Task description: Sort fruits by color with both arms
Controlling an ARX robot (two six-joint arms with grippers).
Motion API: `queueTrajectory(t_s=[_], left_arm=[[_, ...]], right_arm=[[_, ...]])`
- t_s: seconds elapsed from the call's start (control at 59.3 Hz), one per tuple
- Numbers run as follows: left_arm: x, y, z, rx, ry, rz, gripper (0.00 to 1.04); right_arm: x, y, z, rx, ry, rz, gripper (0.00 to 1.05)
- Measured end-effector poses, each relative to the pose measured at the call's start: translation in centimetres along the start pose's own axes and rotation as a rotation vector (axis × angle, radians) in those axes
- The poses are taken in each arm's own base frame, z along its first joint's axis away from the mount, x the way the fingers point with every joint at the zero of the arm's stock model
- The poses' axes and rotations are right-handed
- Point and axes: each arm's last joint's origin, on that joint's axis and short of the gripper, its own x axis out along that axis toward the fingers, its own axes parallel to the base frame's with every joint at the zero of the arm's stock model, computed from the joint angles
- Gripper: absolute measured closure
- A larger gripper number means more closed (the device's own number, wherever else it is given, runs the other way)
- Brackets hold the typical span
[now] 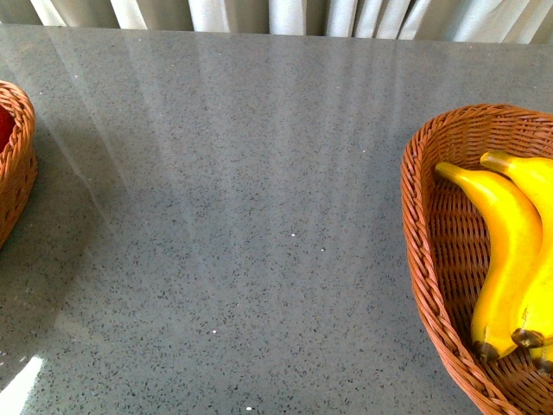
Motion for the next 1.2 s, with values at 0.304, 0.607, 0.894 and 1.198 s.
queueTrajectory(t_s=[0.304,0.607,0.894,1.198], left_arm=[[0.0,0.0,0.0,0.0,0.0,0.0,0.09],[0.0,0.0,0.0,0.0,0.0,0.0,0.09],[0.0,0.0,0.0,0.0,0.0,0.0,0.09],[0.0,0.0,0.0,0.0,0.0,0.0,0.09]], right_arm=[[-0.8,0.0,0.0,0.0,-0.002,0.0,1.03],[-2.1,0.0,-0.4,0.001,0.019,0.0,1.03],[-2.2,0.0,-0.3,0.002,0.004,0.0,1.03],[-2.2,0.0,-0.3,0.003,0.004,0.0,0.57]])
